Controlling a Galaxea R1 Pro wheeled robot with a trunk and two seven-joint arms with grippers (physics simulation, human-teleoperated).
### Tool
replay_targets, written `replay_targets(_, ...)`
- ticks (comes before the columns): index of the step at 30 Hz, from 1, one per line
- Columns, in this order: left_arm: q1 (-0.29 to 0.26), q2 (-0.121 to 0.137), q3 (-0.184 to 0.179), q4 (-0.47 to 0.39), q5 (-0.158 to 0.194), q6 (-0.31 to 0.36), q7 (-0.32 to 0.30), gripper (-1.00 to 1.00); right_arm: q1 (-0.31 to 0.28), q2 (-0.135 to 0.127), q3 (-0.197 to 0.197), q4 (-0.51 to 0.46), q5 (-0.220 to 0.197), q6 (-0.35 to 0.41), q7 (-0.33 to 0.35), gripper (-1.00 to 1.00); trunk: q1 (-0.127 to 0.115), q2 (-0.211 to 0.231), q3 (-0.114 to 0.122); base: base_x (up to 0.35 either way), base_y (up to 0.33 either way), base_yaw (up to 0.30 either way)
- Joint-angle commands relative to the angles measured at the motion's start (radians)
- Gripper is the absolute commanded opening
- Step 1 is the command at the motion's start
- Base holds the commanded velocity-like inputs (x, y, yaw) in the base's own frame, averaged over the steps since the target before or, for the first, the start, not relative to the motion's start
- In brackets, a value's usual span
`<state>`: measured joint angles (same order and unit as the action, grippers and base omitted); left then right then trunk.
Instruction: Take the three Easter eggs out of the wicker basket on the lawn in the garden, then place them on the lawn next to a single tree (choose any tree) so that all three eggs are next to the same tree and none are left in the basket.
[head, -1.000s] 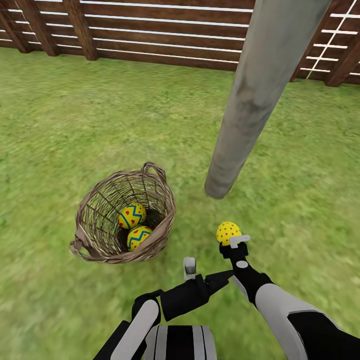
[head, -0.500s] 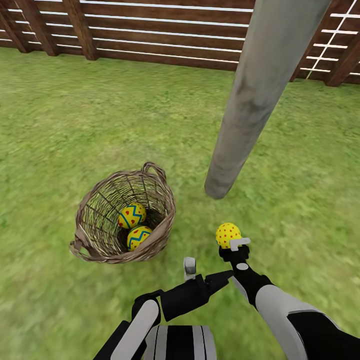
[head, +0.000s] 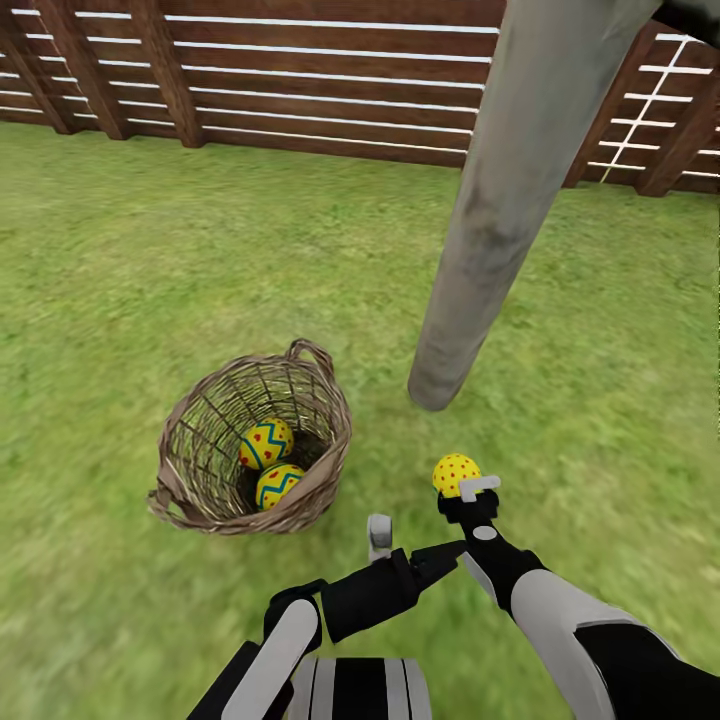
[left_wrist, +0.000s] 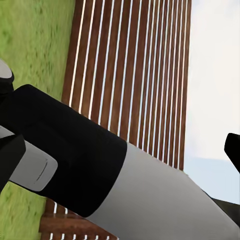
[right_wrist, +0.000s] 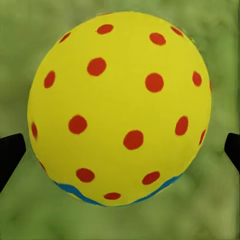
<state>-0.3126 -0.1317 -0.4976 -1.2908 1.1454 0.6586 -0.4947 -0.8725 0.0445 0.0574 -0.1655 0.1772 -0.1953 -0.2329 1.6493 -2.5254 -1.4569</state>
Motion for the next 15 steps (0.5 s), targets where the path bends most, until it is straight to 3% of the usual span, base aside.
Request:
replay_targets(1, 0.0, 0.0, 0.001, 0.001, 0.007, 0.007, 0.001, 1.0, 0.0, 0.0, 0.006, 0.001, 0.005, -0.001, -0.008, 1.0, -0.001, 0.0, 0.003, 0.0, 0.0, 0.0)
replay_targets(15, 0.0, 0.006, 0.004, -0.003, 0.008, 0.008, -0.002, 1.0, -0.001, 0.002, 0.009, -0.004, 0.008, -0.005, -0.009, 1.0, -0.007, 0.003, 0.058, 0.0, 0.0, 0.0)
